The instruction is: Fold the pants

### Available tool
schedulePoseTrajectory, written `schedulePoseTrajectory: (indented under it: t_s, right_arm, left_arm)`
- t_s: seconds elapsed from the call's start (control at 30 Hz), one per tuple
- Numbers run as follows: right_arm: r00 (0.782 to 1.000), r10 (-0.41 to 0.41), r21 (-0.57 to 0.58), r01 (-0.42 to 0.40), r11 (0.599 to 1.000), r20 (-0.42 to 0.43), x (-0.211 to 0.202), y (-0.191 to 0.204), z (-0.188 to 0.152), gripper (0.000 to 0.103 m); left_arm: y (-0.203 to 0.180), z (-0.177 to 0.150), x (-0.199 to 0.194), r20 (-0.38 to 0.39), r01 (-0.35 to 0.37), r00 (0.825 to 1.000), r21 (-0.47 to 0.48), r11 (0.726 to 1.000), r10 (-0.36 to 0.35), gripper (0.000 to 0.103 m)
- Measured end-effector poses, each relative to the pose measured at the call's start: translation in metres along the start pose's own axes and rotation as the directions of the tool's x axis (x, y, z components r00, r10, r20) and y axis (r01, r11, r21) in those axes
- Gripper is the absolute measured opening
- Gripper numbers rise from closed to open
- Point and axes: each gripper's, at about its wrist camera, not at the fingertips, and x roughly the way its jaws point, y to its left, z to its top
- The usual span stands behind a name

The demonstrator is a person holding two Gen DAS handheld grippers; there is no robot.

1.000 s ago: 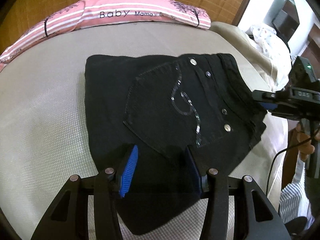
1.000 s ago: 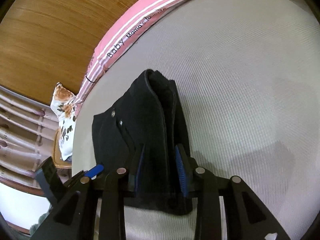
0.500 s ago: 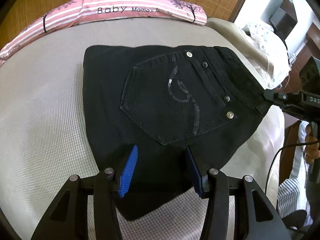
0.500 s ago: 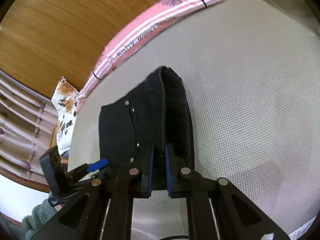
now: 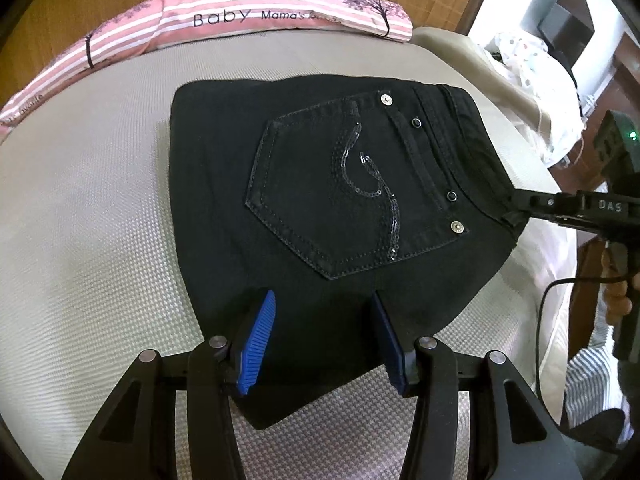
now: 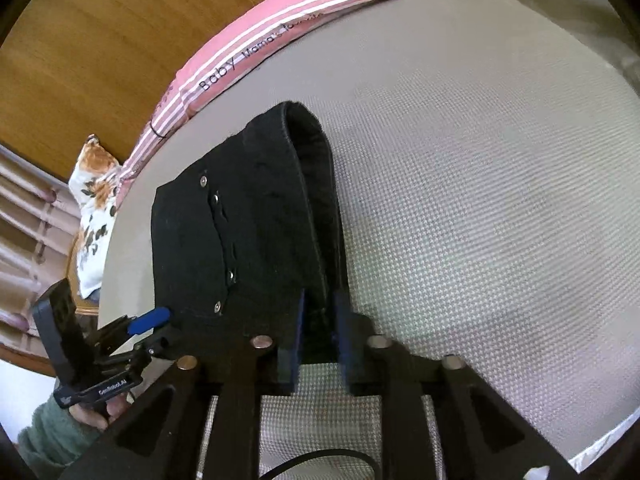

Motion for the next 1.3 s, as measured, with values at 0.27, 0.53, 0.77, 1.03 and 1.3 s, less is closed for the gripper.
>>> schedulePoseTrajectory:
  t_s: [0.27,0.53,0.77,1.03,1.3]
  right_arm:
    - [0.996,-0.046,-0.044,0.05,0.998,0.081,-0.023,0.019,0.011,0.028]
    - [0.989,-0.041,-0.126,0.059,0.99,0.139,-0.022,0.057,0.035,0.027]
    - [0.989,-0.061,-0.166,0.083,0.983,0.135,0.006,0.079,0.051,0.027]
    - [0.982,-0.155,-0.192,0.175,0.966,0.112,0.042,0.069,0.056,0.023]
    - [0.982,-0.163,-0.2,0.18,0.963,0.095,0.049,0.062,0.046,0.023]
  left_arm:
    - [-0.006,0.002,-0.013,0.059,-0.129,0.99,0.027,0.991,0.127,0.051]
    - [0.011,0.008,-0.02,0.102,-0.272,0.957,-0.018,0.962,0.273,0.051]
    - [0.027,0.013,-0.016,0.097,-0.347,0.931,-0.065,0.936,0.352,0.051]
    - [0.036,0.016,0.003,0.068,-0.37,0.925,-0.063,0.927,0.374,0.051]
    - [0.036,0.014,0.01,0.07,-0.376,0.923,-0.05,0.925,0.379,0.054]
